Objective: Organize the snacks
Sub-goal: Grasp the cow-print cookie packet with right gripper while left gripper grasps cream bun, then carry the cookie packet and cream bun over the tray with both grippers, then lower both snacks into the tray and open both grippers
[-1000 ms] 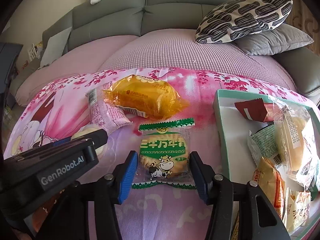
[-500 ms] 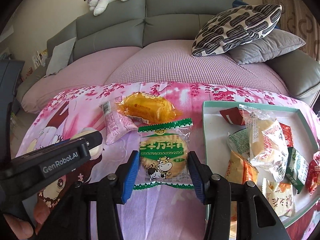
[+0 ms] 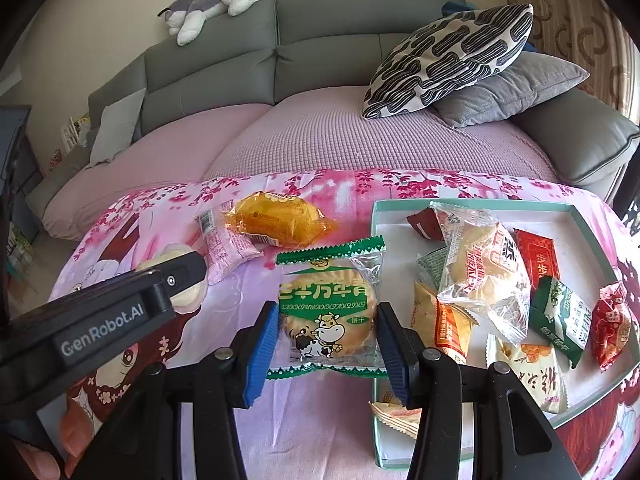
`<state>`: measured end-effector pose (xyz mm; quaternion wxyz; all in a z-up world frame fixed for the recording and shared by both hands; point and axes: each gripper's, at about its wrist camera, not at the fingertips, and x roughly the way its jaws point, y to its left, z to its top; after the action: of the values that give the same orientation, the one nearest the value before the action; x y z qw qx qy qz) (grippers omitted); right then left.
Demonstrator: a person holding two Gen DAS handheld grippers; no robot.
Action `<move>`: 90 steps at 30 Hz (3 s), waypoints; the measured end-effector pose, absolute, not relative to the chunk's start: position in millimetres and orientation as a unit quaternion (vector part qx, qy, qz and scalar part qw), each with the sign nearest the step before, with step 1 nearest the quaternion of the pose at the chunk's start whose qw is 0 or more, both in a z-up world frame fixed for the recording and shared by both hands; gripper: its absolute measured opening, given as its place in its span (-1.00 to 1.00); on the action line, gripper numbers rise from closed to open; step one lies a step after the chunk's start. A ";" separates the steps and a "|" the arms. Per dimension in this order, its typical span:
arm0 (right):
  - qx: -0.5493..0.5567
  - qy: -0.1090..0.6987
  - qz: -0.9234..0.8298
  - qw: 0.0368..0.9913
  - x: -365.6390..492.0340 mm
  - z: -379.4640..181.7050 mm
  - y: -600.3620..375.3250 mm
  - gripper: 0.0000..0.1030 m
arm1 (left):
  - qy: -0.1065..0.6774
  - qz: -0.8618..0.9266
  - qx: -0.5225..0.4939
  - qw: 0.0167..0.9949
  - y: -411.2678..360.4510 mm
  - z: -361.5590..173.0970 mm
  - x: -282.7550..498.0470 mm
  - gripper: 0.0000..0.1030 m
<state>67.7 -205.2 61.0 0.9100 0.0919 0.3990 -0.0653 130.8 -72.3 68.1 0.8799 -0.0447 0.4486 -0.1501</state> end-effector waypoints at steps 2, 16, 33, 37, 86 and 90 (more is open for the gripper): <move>0.096 0.397 -0.069 0.910 66.4 62.2 -209.9 0.01 | 0.448 -0.154 -0.038 0.880 -79.1 69.5 129.1 -0.14; 0.138 0.341 -0.127 0.921 37.9 92.9 -276.3 0.00 | 0.431 -0.198 -0.012 0.880 -140.9 85.3 136.6 -0.15; 0.173 0.340 -0.254 0.889 36.5 67.3 -390.0 0.00 | 0.456 -0.255 0.053 0.851 -230.1 51.4 165.2 -0.15; 0.165 0.350 -0.260 0.885 45.7 58.5 -401.8 0.00 | 0.461 -0.261 0.057 0.846 -241.6 43.3 170.4 -0.15; 0.133 0.372 -0.252 0.883 6.1 96.4 -327.9 0.16 | 0.436 -0.191 0.028 0.879 -145.2 83.9 106.5 0.38; 0.129 0.371 -0.249 0.886 8.8 96.0 -322.4 0.16 | 0.438 -0.172 0.021 0.882 -133.2 78.4 109.0 0.39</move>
<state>8.8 -322.4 96.0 0.8855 0.1286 0.3706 -0.2490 109.0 -133.2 78.4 0.8822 0.0209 0.4378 -0.1720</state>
